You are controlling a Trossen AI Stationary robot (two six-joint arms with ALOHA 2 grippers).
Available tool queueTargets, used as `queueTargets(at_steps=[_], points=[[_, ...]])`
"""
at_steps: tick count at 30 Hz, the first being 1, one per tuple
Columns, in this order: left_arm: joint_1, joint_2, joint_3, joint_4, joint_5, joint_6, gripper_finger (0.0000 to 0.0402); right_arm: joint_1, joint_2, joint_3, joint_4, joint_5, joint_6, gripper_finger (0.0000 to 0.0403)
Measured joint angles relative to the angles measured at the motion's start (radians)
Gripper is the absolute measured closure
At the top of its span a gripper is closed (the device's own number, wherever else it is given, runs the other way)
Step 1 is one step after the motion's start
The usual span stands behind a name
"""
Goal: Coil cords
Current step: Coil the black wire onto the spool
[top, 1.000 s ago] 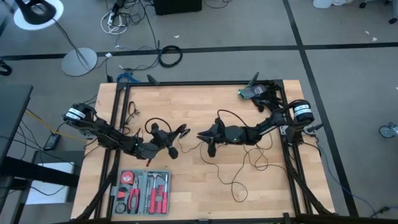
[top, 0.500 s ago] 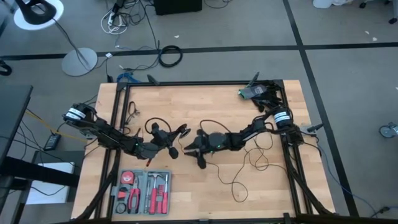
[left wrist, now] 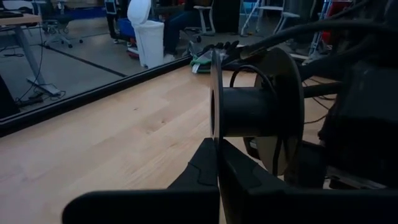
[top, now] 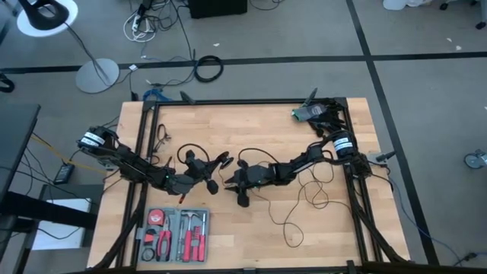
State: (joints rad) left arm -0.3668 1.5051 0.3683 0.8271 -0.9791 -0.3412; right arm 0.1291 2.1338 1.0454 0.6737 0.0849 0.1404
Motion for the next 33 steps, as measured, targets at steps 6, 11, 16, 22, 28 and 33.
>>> queueTargets(at_steps=[6,11,16,22,28,33], points=[[0.0,0.0,0.0,-0.001,0.0,0.0,0.0401,0.0,0.0,0.0,-0.075,0.002,0.058,0.039],[0.0,0.0,0.0,-0.009,0.0,-0.001,0.0402,-0.019,-0.023,-0.002,-0.152,0.053,0.111,0.0398],[-0.002,0.0,0.0,-0.018,0.0,0.0,0.0401,-0.063,-0.118,-0.002,-0.399,0.147,0.165,0.04],[-0.002,0.0,0.0,-0.025,0.0,0.0,0.0402,-0.106,-0.262,-0.003,-0.552,0.232,0.146,0.0401],[-0.002,0.0,0.0,-0.034,0.0,-0.002,0.0401,-0.147,-0.404,-0.003,-0.61,0.244,0.138,0.0402],[0.0,0.0,0.0,-0.034,0.008,-0.003,0.0402,-0.153,-0.47,-0.002,-0.579,0.24,0.127,0.0402]])
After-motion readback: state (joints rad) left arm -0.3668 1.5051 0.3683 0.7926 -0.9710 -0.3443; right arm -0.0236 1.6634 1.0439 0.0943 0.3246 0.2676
